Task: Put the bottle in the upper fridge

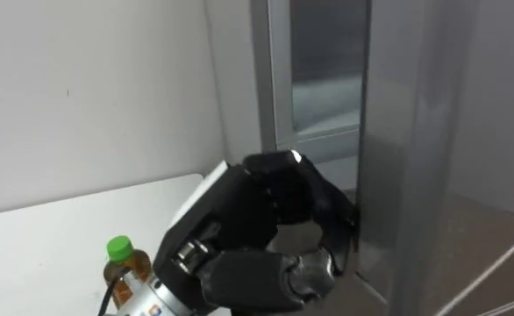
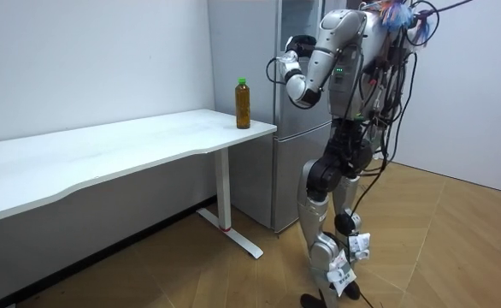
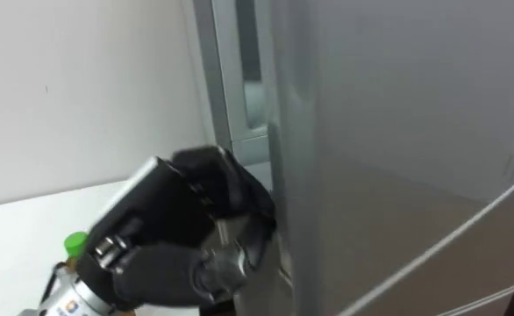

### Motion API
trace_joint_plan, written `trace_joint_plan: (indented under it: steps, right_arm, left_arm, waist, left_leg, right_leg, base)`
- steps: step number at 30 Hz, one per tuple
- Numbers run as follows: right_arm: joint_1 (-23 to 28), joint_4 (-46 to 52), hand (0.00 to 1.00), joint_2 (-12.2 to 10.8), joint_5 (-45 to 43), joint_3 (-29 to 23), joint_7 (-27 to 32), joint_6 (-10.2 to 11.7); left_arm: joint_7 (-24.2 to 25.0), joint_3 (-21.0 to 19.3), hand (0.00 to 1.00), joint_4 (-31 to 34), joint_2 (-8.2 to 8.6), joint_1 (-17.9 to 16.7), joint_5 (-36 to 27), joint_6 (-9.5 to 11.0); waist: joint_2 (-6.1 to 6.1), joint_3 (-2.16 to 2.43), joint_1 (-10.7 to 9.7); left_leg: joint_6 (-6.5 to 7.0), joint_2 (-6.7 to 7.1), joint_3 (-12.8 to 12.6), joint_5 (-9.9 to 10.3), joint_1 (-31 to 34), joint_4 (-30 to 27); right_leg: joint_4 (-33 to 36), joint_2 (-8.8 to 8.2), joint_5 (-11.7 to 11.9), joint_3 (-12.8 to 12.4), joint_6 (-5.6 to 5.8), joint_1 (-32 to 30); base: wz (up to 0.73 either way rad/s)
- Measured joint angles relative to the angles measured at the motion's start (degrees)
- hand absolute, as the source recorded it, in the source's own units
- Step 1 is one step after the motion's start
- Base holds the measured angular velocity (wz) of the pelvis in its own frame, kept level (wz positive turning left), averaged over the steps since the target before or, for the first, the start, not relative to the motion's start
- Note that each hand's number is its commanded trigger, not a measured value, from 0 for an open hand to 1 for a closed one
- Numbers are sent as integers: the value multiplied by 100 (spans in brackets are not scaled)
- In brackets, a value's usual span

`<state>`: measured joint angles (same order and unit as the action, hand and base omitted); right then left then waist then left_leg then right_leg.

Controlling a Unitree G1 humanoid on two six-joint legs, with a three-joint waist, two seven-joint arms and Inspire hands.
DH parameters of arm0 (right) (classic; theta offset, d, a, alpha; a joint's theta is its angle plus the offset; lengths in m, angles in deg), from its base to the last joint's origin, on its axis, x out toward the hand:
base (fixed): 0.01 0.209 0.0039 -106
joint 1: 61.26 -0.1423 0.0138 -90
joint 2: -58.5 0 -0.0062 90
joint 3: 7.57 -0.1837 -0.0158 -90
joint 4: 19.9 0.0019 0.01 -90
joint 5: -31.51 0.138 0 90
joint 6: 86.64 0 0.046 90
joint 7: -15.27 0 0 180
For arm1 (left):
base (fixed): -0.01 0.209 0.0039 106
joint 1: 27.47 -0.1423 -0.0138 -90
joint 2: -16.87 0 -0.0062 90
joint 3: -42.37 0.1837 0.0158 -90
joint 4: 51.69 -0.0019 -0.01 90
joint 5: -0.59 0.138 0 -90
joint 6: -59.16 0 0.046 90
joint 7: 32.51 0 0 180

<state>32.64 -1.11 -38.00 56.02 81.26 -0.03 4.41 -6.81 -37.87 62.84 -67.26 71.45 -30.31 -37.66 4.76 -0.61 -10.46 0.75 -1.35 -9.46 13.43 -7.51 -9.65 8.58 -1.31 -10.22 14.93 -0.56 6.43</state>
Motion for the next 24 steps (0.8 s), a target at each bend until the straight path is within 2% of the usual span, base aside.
trace_joint_plan:
  steps: [2, 4, 5, 7, 8, 12, 24]
  right_arm:
    - [-2, 0, 0, -2, -1, -1, -20, 0]
    - [2, 2, 0, -4, 5, 3, -48, 0]
    - [1, 4, 0, -5, 5, 4, -51, 0]
    - [-2, 5, 0, -8, -3, 4, -60, 0]
    - [-2, 5, 0, -8, -3, 4, -66, 0]
    - [-4, 5, 0, -13, -29, 3, -103, 0]
    - [-3, 15, 0, -13, -20, 11, -110, 2]
  left_arm:
    - [42, 0, 95, 0, 3, 0, 4, -1]
    - [115, 0, 82, 0, 1, 0, 5, -4]
    - [128, 0, 70, 0, 1, 0, 6, -5]
    - [146, -2, 42, -3, -2, 0, 9, -6]
    - [152, 4, 0, -3, -9, 0, 11, -7]
    - [208, 4, 0, -4, -14, 0, 11, -12]
    - [214, 68, 0, -3, -10, 0, 47, -12]
  waist:
    - [10, 7, -28]
    - [-7, -4, -41]
    - [-11, -6, -42]
    - [-28, -17, -37]
    - [-35, -21, -35]
    - [-77, -34, -26]
    - [-104, -20, -31]
  left_leg:
    - [-2, -3, 3, -1, -20, 1]
    - [-2, -10, 1, -1, -25, 2]
    - [-2, -10, 0, -1, -24, 1]
    - [-2, -8, 0, -1, -21, 1]
    - [-2, -7, 0, -1, -21, 1]
    - [-1, -5, 3, -1, -5, 1]
    - [-2, -9, -10, -1, 7, 4]
  right_leg:
    - [1, 6, 0, -29, -1, 9]
    - [3, 16, 1, -45, -2, 8]
    - [4, 16, 1, -45, -2, 6]
    - [2, 15, -1, -47, -3, -1]
    - [1, 15, -2, -47, -3, -5]
    - [0, 14, -3, -53, -2, -49]
    - [2, 20, -3, -69, -2, -54]
  base:
    - [-5]
    - [-3]
    - [0]
    - [0]
    - [0]
    - [0]
    - [0]
